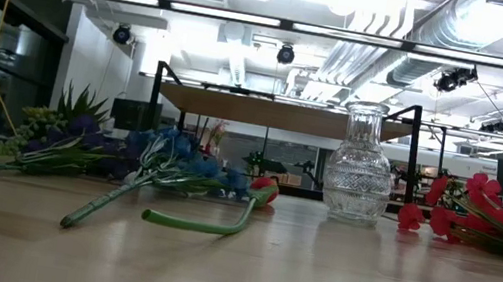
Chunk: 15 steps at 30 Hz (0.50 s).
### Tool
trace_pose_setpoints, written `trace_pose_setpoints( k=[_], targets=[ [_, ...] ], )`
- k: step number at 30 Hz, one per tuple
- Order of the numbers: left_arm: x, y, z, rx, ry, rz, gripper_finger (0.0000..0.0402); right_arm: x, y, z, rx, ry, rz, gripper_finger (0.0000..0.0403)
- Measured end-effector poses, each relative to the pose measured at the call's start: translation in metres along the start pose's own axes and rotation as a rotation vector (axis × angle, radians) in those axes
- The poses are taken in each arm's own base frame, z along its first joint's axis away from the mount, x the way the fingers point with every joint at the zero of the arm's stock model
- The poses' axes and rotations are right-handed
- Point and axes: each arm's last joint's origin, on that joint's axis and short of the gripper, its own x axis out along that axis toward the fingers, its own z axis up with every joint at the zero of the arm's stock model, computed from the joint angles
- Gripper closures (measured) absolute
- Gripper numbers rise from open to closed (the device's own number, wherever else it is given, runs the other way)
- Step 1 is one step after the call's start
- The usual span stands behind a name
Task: Pick and place flowers into a vace then onto a shelf
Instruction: Put the right orange flowers into the bottom transparent vase
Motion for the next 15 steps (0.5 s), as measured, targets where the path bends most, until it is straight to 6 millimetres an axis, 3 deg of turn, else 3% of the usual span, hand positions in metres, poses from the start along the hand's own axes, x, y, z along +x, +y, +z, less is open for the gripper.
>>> trace_pose_setpoints(
  k=[15],
  targets=[
    [0.0, -0.004, -0.002, -0.003, 0.022, -0.039, 0.025, 0.006, -0.002, -0.037, 0.053, 0.06, -0.005, 0.0171]
  ],
)
